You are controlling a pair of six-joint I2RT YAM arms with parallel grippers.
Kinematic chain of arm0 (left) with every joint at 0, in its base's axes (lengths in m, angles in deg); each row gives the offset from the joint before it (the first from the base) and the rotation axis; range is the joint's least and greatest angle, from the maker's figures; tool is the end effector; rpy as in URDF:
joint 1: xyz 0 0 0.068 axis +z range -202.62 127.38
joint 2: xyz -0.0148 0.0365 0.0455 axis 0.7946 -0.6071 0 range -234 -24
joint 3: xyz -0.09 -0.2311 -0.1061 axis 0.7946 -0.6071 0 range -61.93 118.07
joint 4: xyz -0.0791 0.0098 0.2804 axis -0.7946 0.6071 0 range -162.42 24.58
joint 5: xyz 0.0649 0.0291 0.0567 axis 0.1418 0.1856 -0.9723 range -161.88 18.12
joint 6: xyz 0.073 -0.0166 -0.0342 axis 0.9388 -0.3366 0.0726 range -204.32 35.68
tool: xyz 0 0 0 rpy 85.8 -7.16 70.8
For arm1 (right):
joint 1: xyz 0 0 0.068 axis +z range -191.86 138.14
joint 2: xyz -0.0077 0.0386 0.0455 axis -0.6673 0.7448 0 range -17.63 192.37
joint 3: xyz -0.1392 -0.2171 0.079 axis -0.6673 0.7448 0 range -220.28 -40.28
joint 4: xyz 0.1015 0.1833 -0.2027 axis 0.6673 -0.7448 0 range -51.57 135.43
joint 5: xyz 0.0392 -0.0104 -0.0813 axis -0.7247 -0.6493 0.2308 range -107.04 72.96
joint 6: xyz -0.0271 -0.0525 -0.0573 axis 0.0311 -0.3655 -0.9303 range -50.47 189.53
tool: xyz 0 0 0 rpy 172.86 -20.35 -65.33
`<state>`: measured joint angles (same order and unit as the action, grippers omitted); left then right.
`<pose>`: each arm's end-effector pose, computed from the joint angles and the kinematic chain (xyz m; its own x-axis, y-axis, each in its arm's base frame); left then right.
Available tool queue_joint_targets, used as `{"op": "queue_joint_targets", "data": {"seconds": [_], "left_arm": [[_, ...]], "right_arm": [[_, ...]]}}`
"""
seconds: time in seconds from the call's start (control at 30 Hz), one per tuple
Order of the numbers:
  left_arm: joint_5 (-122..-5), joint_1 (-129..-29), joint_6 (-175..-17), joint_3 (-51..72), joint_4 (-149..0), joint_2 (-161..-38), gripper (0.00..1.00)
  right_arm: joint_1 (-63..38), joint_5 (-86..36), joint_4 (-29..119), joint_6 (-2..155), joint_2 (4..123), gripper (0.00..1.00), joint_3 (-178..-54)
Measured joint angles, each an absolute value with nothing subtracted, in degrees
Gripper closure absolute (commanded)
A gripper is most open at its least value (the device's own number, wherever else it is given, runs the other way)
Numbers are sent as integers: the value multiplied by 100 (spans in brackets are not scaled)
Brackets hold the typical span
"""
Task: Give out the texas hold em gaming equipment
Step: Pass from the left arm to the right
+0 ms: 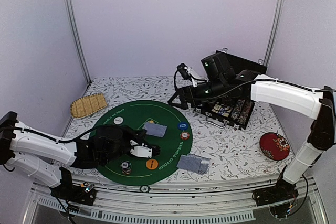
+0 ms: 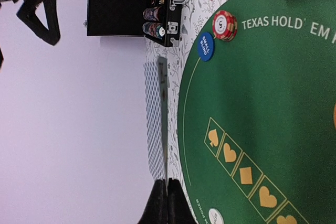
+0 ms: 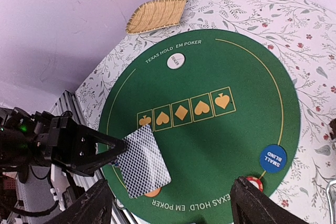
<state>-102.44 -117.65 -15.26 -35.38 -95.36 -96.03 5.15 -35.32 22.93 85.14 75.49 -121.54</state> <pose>0.1604 -0.2582 0.1543 0.4860 0.8613 -0.1480 0.3593 -0.0425 0.9323 0.2800 0.3332 0.2955 -0.6052 -0.2743 -0.7473 -0.7353 0.5523 0.3928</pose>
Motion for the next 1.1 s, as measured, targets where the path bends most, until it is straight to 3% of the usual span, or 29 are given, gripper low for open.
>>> {"op": "queue_joint_targets", "data": {"seconds": [0.33, 0.5, 0.77, 0.87, 1.07, 1.1], "left_arm": [[-10421, -11914, -929, -3875, -10627, -9627, 100], [-10434, -11929, -840, -3886, -10775, -9598, 100], [-10434, -11934, -781, -3897, -10847, -9598, 100], [-10437, -11934, -781, -3897, -10860, -9598, 100], [-10441, -11934, -783, -3897, -10845, -9600, 100], [-10441, -11934, -783, -3897, -10841, -9603, 96]], "right_arm": [[596, -4629, 2483, 8643, 8690, 23, -12641], [692, -4970, 2424, 8538, 8994, 44, -12790], [733, -5285, 2238, 8353, 9160, 69, -12807], [733, -5377, 2225, 8357, 9160, 93, -12807], [735, -5401, 2168, 8283, 9160, 98, -12809], [735, -5379, 2159, 8274, 9160, 98, -12807]]}}
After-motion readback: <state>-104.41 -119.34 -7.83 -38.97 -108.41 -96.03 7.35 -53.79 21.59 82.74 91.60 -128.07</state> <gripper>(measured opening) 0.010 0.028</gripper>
